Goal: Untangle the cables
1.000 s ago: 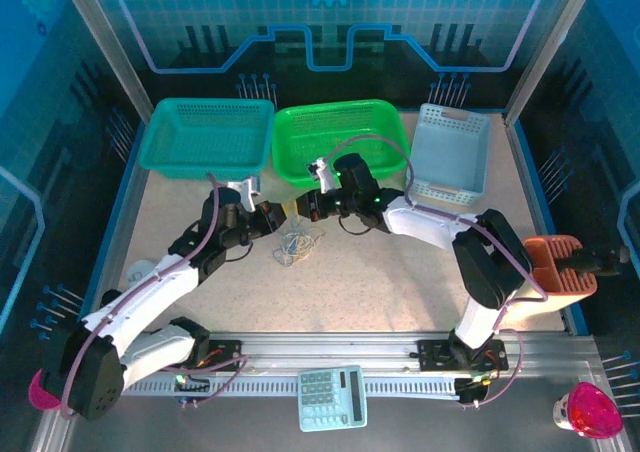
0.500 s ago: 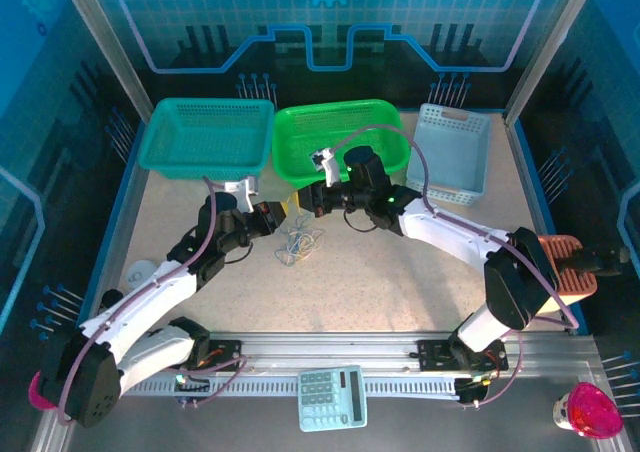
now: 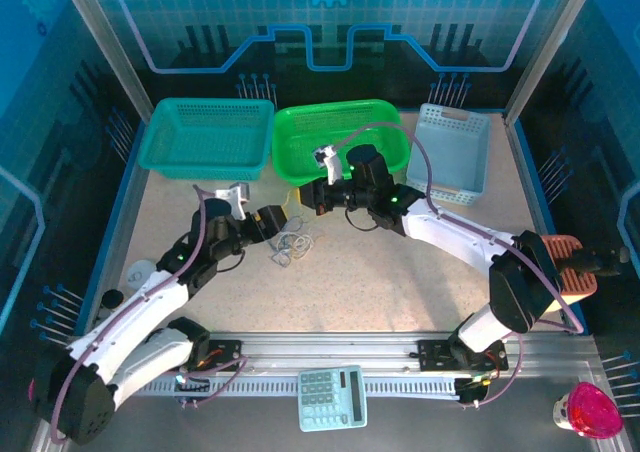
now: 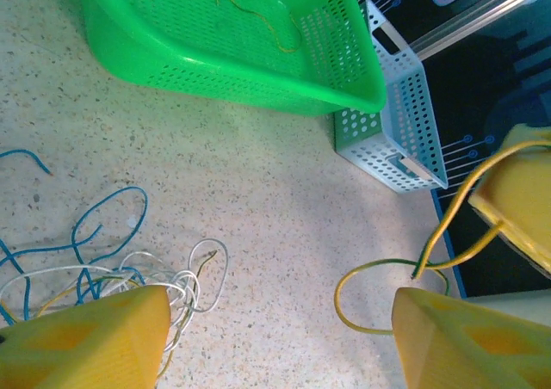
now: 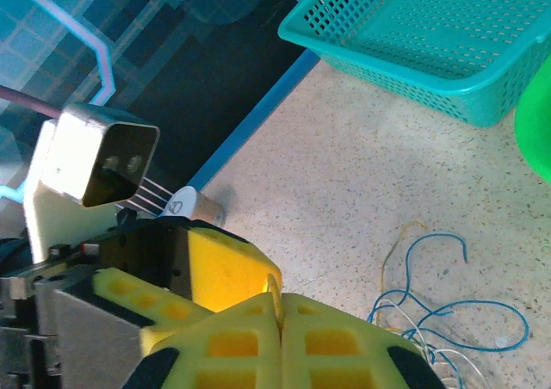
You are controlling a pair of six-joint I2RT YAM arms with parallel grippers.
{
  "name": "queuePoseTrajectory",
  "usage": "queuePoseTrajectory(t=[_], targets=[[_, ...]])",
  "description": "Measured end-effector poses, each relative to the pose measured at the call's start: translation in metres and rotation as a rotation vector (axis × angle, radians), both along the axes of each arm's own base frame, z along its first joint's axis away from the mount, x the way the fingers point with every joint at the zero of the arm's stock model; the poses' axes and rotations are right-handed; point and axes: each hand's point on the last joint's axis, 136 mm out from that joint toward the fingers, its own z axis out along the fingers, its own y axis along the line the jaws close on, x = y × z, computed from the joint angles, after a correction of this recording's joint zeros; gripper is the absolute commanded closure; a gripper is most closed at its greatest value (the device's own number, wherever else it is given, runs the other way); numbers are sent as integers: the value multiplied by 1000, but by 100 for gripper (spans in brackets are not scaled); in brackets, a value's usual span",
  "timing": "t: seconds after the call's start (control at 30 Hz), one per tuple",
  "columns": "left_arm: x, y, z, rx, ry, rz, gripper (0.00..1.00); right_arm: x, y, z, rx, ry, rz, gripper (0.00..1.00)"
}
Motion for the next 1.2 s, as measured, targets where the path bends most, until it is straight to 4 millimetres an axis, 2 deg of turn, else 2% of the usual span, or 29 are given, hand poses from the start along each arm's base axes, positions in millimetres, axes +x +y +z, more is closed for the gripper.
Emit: queuePoseTrajectory(t=[0.4,0.53,0.63,0.7,0.87,1.07,1.2], targets=[[-10,8,8,-1,-10,18,24,2,-1,0,-12,-16,-9,100],[-9,9,7,1,-10,28,18,2,-2,1,-20,-21,-6,100],[-7,11,7,5,-12,42,10,1,-3,7,-15,-32,-5,100],[-6,13,7,5,-11,55,2,0,-6,16,-9,-48,-8,100],[-1,17,11,8,-12,97,1,8,-17,47,17,-106,-38,100],[14,27,23,27,-44,176,1,46,-52,85,34,-172,-154,100],[27,32,20,50,-41,226,1,77,-80,110,27,-216,-256,100]])
